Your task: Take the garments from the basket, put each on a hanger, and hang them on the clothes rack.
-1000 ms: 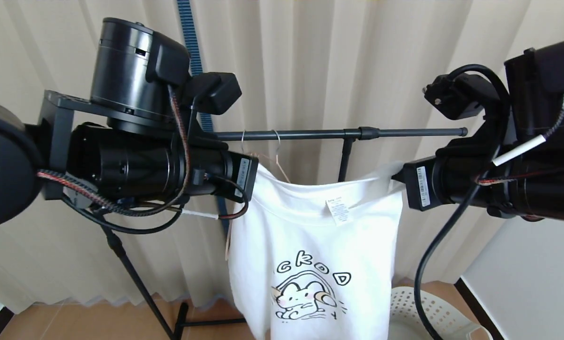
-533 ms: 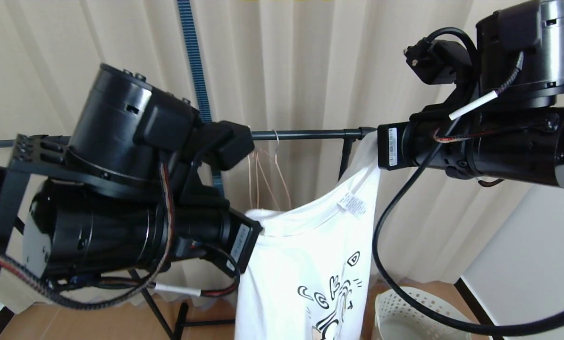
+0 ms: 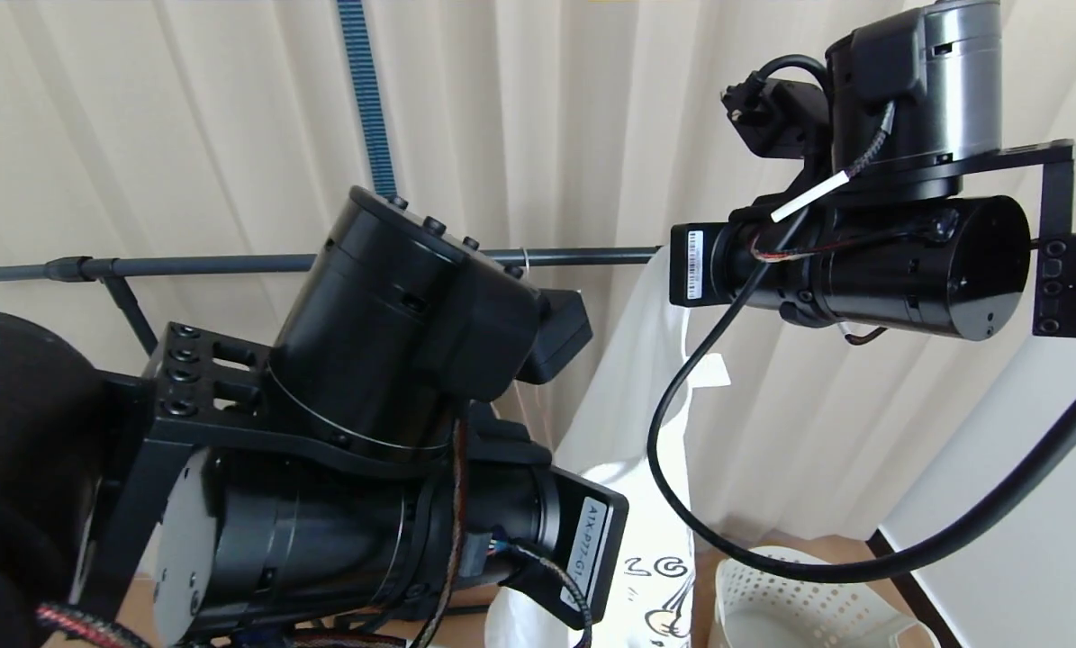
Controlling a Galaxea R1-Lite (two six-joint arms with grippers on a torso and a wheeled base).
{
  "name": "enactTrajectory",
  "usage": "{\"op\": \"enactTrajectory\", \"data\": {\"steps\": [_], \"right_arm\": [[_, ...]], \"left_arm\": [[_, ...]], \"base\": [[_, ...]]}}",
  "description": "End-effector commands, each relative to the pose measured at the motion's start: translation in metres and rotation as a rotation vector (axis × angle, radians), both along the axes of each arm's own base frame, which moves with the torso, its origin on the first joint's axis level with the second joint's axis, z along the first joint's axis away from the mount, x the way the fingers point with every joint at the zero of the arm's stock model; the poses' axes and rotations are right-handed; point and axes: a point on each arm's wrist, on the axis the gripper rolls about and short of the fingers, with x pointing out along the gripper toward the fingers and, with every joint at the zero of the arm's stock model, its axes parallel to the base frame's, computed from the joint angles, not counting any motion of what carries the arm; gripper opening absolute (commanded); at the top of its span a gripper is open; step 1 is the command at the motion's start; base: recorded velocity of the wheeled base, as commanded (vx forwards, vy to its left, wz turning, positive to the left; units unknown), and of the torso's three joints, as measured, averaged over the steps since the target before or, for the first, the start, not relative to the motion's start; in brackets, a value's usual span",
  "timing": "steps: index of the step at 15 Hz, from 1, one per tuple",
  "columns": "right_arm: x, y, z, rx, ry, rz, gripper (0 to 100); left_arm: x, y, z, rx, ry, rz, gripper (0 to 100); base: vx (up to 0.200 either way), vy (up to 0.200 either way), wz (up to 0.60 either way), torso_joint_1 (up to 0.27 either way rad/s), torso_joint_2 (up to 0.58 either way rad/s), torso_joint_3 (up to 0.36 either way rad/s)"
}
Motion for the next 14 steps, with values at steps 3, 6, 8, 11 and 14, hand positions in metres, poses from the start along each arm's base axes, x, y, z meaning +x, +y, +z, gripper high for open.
{"op": "enactTrajectory", "data": {"steps": [3, 6, 8, 11, 14], "right_arm": [[-0.002, -0.002, 0.0, 0.008, 0.006, -0.004, 0], [-0.012, -0.015, -0.001, 0.001, 0.015, -0.018, 0], [-0.017, -0.028, -0.004, -0.008, 0.027, -0.042, 0], [-0.035, -0.057, -0.011, -0.026, 0.044, -0.094, 0], [-0.053, -0.071, -0.025, -0.056, 0.073, -0.103, 0]], "left_arm": [[0.004, -0.007, -0.005, 0.012, 0.009, 0.003, 0], [0.004, 0.005, -0.008, 0.025, 0.012, 0.031, 0], [0.007, 0.011, -0.011, 0.037, 0.015, 0.057, 0], [0.024, 0.025, -0.014, 0.046, 0.017, 0.139, 0], [0.036, 0.03, -0.011, 0.018, -0.008, 0.175, 0]], "base": [[0.0, 0.0, 0.0, 0.0, 0.0, 0.0], [0.0, 0.0, 0.0, 0.0, 0.0, 0.0], [0.0, 0.0, 0.0, 0.0, 0.0, 0.0], [0.0, 0.0, 0.0, 0.0, 0.0, 0.0], [0.0, 0.0, 0.0, 0.0, 0.0, 0.0]]}}
